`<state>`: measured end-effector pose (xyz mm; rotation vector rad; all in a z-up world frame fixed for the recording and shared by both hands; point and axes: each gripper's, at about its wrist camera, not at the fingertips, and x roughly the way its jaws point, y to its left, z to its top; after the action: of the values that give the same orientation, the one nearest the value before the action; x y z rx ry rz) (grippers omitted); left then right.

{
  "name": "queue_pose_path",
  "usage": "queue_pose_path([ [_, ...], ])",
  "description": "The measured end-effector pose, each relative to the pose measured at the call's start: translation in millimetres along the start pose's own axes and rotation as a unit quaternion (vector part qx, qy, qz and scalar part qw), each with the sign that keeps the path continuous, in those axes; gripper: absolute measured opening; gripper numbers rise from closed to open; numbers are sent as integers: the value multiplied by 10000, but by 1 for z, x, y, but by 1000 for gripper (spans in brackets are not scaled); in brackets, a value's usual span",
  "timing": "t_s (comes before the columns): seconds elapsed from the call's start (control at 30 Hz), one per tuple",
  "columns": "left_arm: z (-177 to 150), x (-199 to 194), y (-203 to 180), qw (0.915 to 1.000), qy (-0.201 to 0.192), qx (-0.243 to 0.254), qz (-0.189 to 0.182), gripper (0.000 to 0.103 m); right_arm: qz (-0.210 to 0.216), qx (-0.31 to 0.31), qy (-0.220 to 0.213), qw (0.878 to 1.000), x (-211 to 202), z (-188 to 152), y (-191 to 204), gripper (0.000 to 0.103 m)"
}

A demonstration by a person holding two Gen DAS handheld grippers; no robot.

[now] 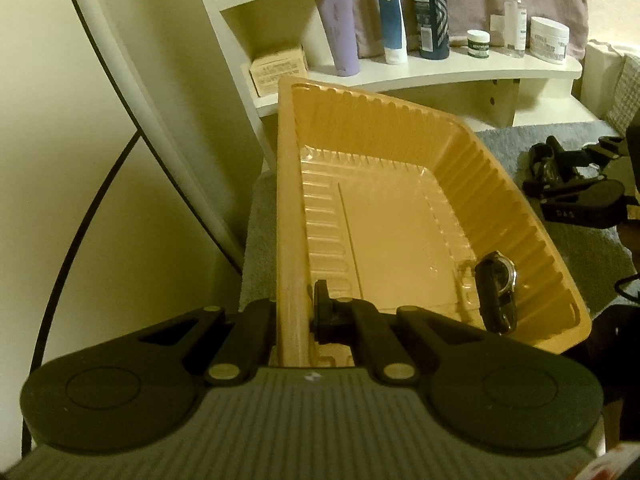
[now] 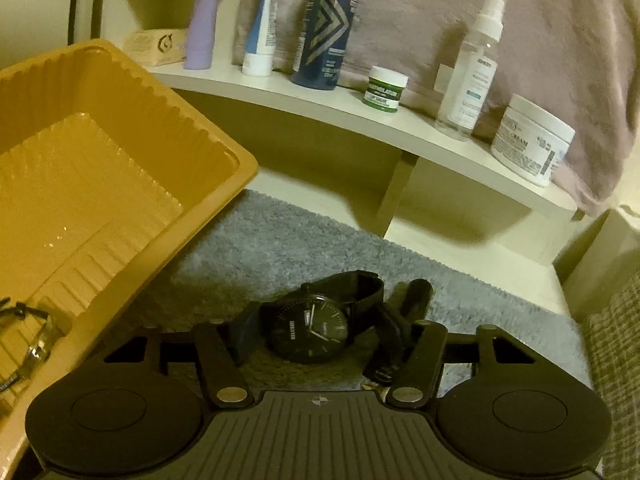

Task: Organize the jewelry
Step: 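Grasp the second black watch with the right gripper and drop it in the tray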

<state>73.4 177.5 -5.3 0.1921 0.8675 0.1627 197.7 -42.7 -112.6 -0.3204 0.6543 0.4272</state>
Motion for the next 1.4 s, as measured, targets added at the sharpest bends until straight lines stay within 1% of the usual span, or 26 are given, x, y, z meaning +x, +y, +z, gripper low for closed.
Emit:
queue_pose_path([
  [0.1,1,-1,-1,10000,6,66,9,2,-63,21,-33,10000,-2,-2,0,49],
  [0.2,2,-1,-2,9999,9,118,23,2,-63,42,-52,10000,-5,-3,-3,47],
  [0.67,1,-4,-2,9998,-34,175,28,2,-1,35,-135,9999,-24,-12,-3,47],
  [0.87,1,-3,-3,9999,-31,167,30,2,79,73,-377,9992,-44,0,-3,47],
  [0.93,2,-4,-3,9998,-32,173,25,3,228,100,-550,9982,-56,9,-1,47],
  [0.97,2,-4,-3,9998,-33,178,24,2,377,111,-642,9972,-62,14,0,47],
  [1.03,2,-4,-3,9998,-37,180,22,3,808,163,-777,9936,-74,26,4,47],
  [1.13,2,-4,-3,9998,-35,177,21,3,1346,96,-858,9871,-85,38,17,47],
  [1.27,2,-4,-3,9998,-32,179,22,3,1792,-112,-775,9807,-88,44,40,47],
  [1.4,2,-5,-4,9998,-45,194,12,3,2002,-269,-597,9776,-79,39,59,47],
])
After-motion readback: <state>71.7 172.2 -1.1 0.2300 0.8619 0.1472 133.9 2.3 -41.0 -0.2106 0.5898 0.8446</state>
